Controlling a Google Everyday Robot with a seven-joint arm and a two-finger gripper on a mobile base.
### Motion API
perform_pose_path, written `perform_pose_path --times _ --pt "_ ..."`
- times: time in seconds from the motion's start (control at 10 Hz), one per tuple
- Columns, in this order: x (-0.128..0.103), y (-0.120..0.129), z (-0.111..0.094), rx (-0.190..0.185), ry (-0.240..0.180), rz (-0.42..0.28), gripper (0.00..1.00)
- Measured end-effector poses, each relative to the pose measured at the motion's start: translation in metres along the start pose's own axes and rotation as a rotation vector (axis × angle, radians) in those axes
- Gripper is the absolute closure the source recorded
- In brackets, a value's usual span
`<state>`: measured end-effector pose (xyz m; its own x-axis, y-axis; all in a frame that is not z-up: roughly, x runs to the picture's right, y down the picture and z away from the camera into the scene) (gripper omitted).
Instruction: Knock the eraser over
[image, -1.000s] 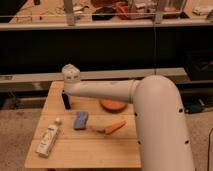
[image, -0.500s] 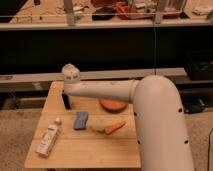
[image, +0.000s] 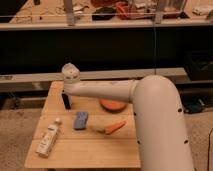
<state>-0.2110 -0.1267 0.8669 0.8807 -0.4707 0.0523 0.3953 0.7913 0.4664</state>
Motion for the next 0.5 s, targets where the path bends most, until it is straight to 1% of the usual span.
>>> perform_pose_path --times 0.1,0.2,0.3,0.4,0.5 --pt "0.0 0.0 0.0 0.001 0.002 -0.001 0.98" --pt "0.0 0.0 0.0 0.0 0.0 -0.003 0.93" --pt "-0.002 0.0 -0.001 -0.013 -0.017 -0.008 0.87" --pt "-0.005 0.001 -0.007 -0.043 -0.068 -0.012 0.88" --pt "-0.009 0.003 -0.017 -0.077 -0.144 -0.014 0.94"
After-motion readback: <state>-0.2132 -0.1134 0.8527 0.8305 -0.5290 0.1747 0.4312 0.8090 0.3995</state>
